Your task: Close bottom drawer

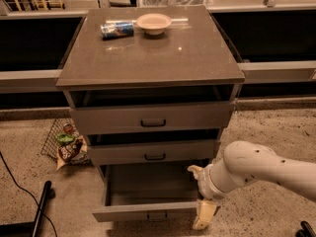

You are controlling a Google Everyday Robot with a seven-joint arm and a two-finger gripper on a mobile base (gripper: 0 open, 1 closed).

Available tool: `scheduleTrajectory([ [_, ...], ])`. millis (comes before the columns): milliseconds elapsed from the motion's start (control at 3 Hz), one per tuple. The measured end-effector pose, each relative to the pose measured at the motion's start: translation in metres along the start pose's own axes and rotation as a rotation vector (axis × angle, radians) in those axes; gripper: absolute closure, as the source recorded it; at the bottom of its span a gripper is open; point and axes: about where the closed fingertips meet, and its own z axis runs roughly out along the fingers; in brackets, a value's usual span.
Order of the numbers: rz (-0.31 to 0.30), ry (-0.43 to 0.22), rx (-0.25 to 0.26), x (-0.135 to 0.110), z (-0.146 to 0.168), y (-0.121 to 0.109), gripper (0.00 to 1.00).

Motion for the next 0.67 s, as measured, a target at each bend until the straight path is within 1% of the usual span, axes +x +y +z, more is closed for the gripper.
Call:
scheduleTrajectory([
  [333,0.014,-0.017,-0.024,0.018,0.034,-0.008,0.00],
  [667,-0.003,-0.030,-0.055,0.051,0.094,-0.022,0.00],
])
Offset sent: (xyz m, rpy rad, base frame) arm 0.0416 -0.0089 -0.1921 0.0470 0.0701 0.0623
